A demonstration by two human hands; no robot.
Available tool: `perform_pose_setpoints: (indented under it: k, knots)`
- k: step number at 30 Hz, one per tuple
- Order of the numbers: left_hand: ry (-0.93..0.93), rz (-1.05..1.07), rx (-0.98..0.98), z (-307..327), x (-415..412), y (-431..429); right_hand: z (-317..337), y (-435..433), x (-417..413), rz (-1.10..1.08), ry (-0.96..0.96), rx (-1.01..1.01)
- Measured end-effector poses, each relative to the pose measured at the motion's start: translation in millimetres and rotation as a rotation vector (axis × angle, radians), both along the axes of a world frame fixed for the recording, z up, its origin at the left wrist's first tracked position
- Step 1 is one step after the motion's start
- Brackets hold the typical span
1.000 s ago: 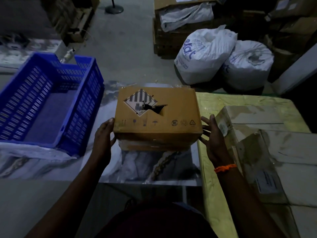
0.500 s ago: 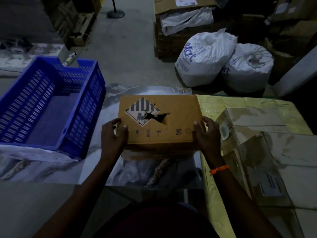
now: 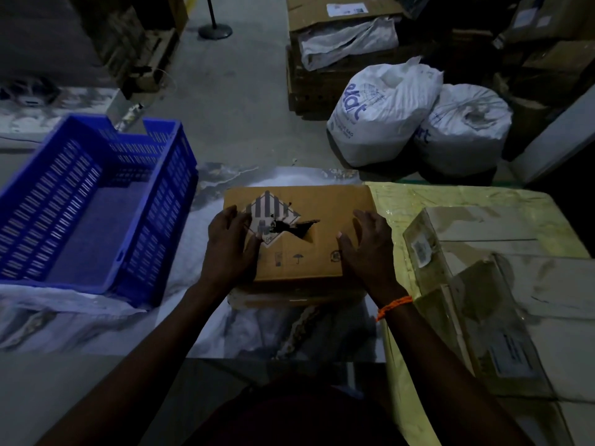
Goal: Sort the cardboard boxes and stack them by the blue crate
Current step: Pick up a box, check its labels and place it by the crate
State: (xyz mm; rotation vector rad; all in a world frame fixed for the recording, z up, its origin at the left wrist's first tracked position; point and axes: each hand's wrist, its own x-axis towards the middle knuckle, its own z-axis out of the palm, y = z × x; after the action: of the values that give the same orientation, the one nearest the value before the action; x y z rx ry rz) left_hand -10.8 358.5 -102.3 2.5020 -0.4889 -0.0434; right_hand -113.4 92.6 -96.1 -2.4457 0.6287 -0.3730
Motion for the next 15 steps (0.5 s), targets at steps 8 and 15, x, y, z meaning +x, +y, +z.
perform_pose_setpoints:
  k: [8,15]
  knots:
    - [-0.080,0.005,0.033,-4,-6,-2,-3,-1,1,0.023,0.005,-0.117]
    - [-0.066,-0.107,0.275,-9,-2,-6,-6,2,10,0.243,0.281,-0.352]
